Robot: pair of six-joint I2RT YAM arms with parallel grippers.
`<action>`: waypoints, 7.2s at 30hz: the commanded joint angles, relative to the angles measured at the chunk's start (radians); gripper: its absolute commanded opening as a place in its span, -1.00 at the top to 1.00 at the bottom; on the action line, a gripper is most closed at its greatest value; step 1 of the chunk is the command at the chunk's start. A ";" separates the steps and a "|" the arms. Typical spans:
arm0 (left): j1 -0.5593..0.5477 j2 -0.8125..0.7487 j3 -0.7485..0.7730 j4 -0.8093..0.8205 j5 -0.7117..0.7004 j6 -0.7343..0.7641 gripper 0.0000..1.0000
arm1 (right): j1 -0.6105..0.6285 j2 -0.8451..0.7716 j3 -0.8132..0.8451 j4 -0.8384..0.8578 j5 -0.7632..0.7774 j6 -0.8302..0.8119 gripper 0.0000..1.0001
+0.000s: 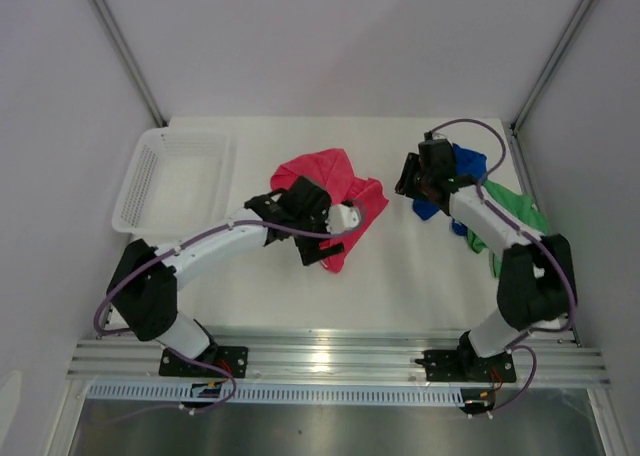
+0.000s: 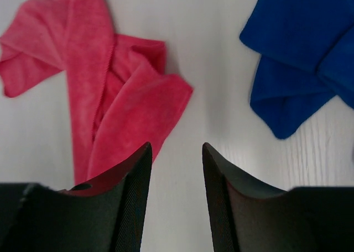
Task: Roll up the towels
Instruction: Flatten the towel
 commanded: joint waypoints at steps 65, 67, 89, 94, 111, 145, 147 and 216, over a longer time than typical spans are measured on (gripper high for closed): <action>-0.144 -0.036 -0.371 0.131 -0.253 0.223 -0.99 | 0.304 -0.012 -0.353 0.147 -0.098 0.108 1.00; -0.147 -0.023 -0.385 0.174 -0.268 0.223 -0.99 | 0.304 -0.024 -0.367 0.155 -0.098 0.117 1.00; -0.127 -0.531 -0.203 -0.137 -0.465 0.068 0.99 | 0.453 -0.501 -0.151 -0.411 0.084 0.115 1.00; -0.130 -0.687 0.070 -0.327 -0.425 0.016 0.99 | 0.601 -0.599 0.088 -0.560 0.173 0.180 1.00; 0.251 -0.176 0.806 -0.309 -0.375 0.062 0.99 | -0.013 -0.126 0.824 -0.548 -0.301 -0.053 1.00; 0.402 -0.090 0.630 0.177 -0.166 0.269 0.99 | -0.123 -0.054 0.580 -0.028 -0.230 -0.177 1.00; 0.401 -0.182 0.448 0.131 -0.126 0.295 0.99 | -0.080 -0.158 0.416 -0.026 -0.169 -0.190 1.00; 0.437 -0.732 -0.344 -0.262 -0.082 -0.055 -0.63 | 0.813 -0.024 -0.417 -0.177 0.279 0.459 1.00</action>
